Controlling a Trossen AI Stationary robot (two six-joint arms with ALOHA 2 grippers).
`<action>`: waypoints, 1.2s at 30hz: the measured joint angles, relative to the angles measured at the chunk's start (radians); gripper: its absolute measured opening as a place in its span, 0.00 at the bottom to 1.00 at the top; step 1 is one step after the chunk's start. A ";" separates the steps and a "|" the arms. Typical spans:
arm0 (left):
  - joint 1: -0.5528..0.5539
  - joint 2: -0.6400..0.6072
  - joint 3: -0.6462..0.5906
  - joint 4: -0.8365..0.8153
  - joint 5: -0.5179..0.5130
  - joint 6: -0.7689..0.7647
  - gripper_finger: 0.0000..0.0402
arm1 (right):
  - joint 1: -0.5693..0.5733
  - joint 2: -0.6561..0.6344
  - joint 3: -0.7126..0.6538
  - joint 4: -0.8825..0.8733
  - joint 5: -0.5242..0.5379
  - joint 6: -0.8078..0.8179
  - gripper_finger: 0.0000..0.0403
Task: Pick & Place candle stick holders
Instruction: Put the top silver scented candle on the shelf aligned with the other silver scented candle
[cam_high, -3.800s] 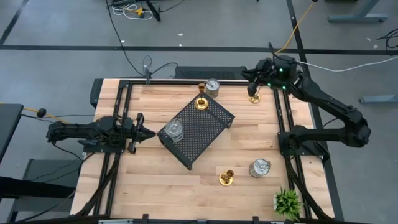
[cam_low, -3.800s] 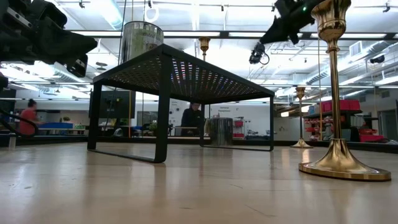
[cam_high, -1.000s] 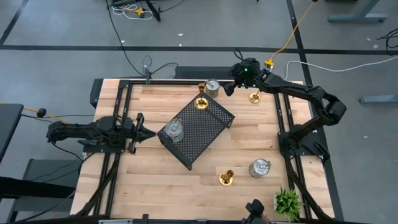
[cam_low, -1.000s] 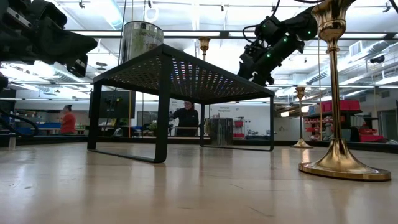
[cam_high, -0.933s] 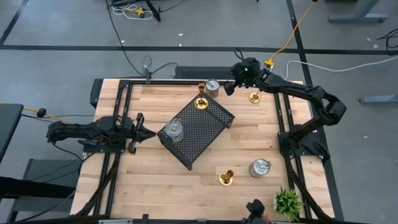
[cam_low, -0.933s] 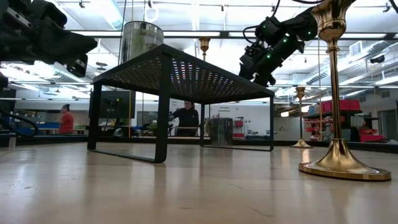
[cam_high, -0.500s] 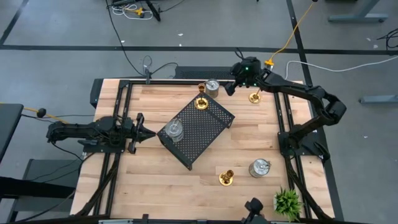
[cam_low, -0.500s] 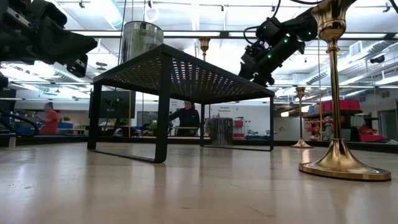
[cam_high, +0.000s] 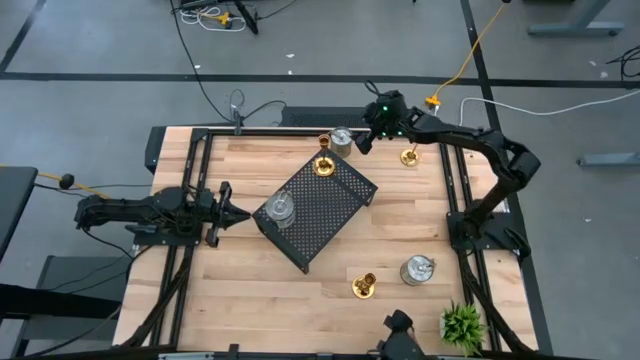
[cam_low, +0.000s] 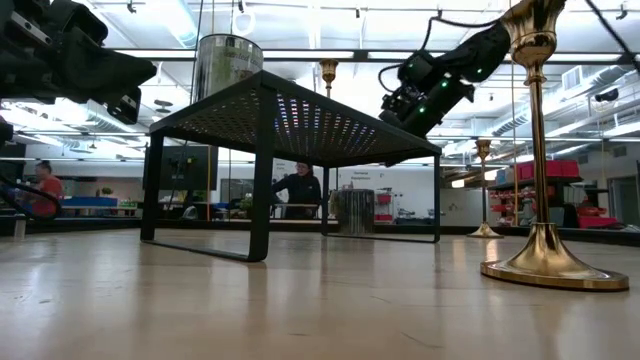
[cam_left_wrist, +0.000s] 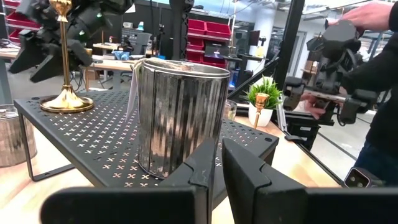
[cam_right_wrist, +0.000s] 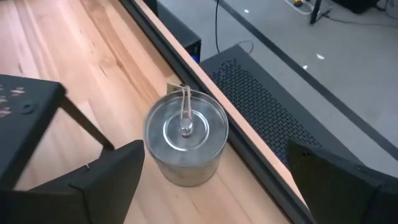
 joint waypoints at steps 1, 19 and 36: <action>0.000 0.000 0.000 0.000 0.000 0.000 0.10 | 0.000 0.016 0.011 -0.004 0.000 0.000 0.98; 0.000 0.000 0.000 0.000 0.000 0.000 0.10 | 0.005 0.170 0.071 -0.001 -0.052 -0.168 0.98; 0.000 0.000 0.000 0.000 0.000 0.000 0.10 | 0.020 0.187 0.072 0.055 -0.094 -0.187 0.98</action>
